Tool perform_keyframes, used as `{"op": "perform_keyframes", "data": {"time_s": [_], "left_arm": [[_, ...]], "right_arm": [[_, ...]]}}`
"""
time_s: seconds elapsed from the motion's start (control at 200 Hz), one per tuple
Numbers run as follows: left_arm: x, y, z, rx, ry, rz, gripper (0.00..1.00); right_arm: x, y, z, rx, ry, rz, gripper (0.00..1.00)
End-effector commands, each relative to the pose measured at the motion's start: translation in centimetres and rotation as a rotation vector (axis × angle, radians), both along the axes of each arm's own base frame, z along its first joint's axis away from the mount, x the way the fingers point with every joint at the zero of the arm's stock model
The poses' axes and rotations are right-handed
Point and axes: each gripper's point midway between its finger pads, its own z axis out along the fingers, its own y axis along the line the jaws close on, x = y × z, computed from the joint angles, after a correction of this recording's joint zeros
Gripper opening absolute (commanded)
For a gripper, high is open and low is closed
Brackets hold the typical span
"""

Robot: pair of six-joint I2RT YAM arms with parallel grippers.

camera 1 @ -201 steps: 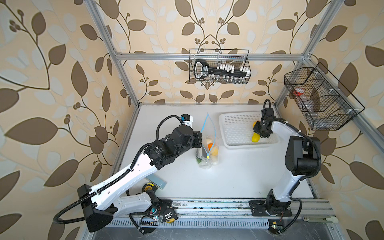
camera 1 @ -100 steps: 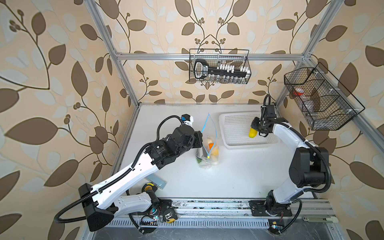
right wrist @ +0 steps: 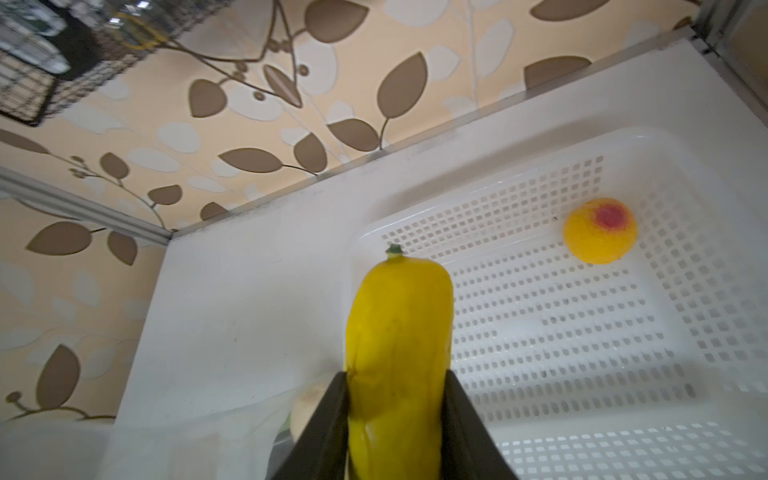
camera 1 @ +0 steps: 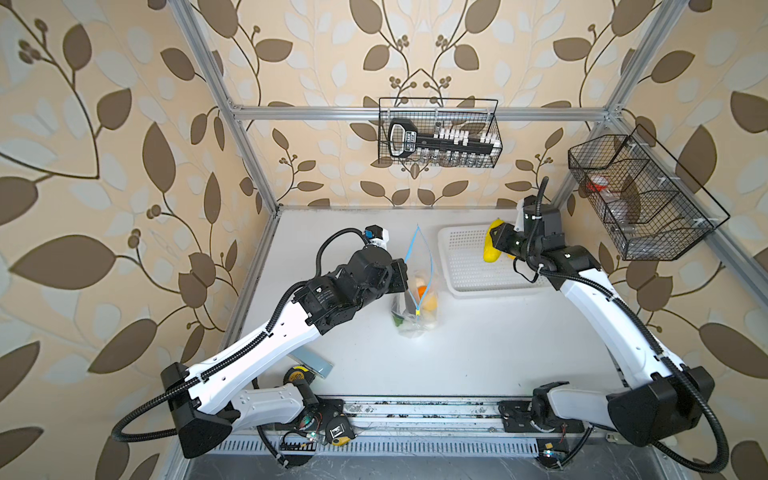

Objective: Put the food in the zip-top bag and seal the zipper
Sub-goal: 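Lift the yellow squash with the right gripper and carry it toward the bag, then lower the squash into the bag opening held by the left gripper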

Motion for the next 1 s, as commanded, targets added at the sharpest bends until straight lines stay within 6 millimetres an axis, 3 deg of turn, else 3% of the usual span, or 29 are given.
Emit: {"op": "perform_keyframes", "data": {"time_s": [0.0,0.28,0.435,0.665,0.995], "left_arm": [[0.4,0.2,2.6,-0.055,-0.037,0.023,0.00],[0.7,0.6,3.2,-0.048,-0.055,0.043,0.00],[0.8,0.7,3.3,-0.044,-0.059,0.048,0.00],[0.8,0.7,3.4,-0.048,-0.058,0.052,0.00],[0.7,0.9,3.3,-0.050,-0.058,0.055,0.00]], "right_arm": [[-1.3,1.6,3.5,0.015,-0.068,0.026,0.34],[-5.2,8.3,10.2,0.076,-0.237,0.184,0.33],[-6.8,12.7,11.8,0.083,-0.276,0.274,0.33],[-7.6,17.3,11.2,0.098,-0.268,0.348,0.33],[-7.3,19.5,7.2,0.043,-0.195,0.367,0.33]]}}
